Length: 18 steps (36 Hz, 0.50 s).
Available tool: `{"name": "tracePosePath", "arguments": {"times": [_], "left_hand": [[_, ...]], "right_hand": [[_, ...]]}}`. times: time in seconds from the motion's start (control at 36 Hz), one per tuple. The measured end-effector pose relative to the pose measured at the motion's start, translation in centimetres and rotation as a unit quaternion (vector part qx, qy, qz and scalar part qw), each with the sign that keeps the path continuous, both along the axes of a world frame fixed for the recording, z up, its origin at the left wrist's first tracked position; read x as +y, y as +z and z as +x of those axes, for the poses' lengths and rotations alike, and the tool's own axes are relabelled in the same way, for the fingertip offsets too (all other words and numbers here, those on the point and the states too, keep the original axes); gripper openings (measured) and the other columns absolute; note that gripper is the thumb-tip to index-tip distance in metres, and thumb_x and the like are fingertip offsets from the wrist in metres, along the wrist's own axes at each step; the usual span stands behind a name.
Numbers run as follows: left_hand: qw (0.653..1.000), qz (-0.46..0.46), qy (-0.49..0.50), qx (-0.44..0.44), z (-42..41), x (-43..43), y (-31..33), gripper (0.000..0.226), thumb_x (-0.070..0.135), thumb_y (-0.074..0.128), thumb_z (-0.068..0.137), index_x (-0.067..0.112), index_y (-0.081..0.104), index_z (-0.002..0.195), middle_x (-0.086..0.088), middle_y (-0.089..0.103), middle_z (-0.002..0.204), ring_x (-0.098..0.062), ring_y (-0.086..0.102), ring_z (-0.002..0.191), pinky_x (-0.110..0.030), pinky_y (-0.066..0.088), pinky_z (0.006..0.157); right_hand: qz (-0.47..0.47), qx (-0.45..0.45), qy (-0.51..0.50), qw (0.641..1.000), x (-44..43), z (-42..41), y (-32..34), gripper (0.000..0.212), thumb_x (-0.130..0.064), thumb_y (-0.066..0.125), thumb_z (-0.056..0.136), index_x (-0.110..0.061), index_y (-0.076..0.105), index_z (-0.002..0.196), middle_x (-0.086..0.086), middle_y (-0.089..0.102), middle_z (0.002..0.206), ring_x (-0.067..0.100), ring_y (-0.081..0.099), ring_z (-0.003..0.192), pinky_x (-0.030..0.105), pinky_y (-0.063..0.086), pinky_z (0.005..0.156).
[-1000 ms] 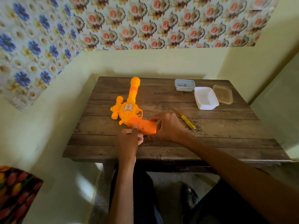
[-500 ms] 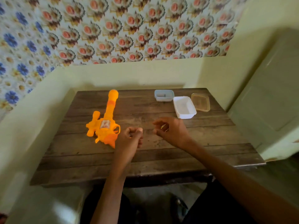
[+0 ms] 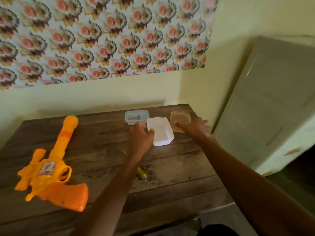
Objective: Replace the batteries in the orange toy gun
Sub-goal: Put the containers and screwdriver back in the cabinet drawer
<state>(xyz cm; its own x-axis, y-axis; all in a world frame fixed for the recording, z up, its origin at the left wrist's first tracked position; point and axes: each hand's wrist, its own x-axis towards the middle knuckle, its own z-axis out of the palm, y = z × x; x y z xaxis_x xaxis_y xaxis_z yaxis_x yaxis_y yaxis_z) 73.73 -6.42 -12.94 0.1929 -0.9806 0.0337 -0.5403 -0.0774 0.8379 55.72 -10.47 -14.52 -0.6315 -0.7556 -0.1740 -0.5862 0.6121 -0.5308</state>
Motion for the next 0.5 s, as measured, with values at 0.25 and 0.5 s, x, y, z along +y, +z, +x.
{"name": "tracePosePath", "arguments": {"times": [0.25, 0.5], "left_hand": [[0.994, 0.048, -0.012, -0.1, -0.9, -3.5, -1.2, 0.047, 0.023, 0.064, 0.086, 0.01, 0.057, 0.13, -0.01, 0.06, 0.126, -0.025, 0.061, 0.107, -0.029, 0.045, 0.073], [0.997, 0.076, -0.004, -0.019, -1.5, -2.7, -1.9, 0.049, 0.0, 0.063, 0.077, 0.01, 0.058, 0.125, -0.012, 0.064, 0.117, -0.03, 0.066, 0.095, -0.042, 0.061, 0.073]], "right_hand": [[-0.022, -0.075, -0.022, 0.997, -2.2, -0.1, -0.9, 0.089, -0.047, 0.091, 0.046, -0.017, 0.06, 0.123, 0.008, 0.062, 0.123, 0.026, 0.059, 0.115, 0.035, 0.05, 0.093], [-0.109, -0.058, 0.08, 0.989, 1.9, -0.3, 1.6, 0.034, -0.017, 0.057, 0.086, -0.004, 0.061, 0.117, 0.014, 0.067, 0.112, 0.031, 0.065, 0.102, 0.037, 0.054, 0.084]]}}
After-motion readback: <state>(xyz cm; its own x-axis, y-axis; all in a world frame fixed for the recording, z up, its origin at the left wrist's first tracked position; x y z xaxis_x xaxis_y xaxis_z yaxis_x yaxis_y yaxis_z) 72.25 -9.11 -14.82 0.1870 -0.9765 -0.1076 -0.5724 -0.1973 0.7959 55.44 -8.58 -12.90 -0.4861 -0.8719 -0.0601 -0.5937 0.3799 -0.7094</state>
